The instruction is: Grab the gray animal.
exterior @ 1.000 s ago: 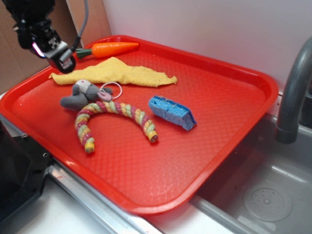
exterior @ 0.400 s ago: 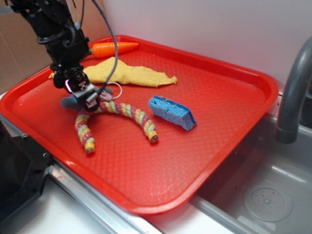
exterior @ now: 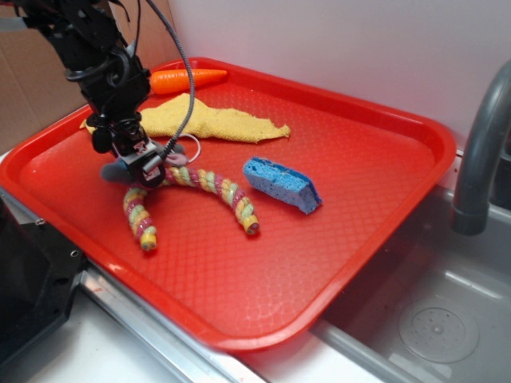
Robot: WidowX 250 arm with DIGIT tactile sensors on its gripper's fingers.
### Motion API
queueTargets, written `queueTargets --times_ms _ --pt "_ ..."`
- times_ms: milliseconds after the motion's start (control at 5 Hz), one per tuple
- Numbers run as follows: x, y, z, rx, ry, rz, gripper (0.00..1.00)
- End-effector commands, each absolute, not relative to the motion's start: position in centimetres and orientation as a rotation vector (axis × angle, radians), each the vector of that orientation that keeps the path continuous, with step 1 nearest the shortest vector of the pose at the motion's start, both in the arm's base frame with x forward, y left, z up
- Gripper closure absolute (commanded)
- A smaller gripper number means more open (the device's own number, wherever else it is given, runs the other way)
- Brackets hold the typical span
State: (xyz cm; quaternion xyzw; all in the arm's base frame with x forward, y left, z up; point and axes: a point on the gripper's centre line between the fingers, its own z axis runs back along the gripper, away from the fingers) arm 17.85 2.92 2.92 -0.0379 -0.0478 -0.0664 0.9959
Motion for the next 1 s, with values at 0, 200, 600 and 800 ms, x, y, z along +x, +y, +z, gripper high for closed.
queueTargets --times_ms 0,200,600,800 --pt "18.5 1.3 9.5 0.028 0.023 0.055 1.0" --pt "19.1 -0.1 14.6 0.037 -0.004 0.19 1.0" --pt "20.1 -2.2 20.6 0.073 -0.099 0.295 1.0" --pt "20.4 -1.8 19.9 0.073 -0.078 0.298 1.0"
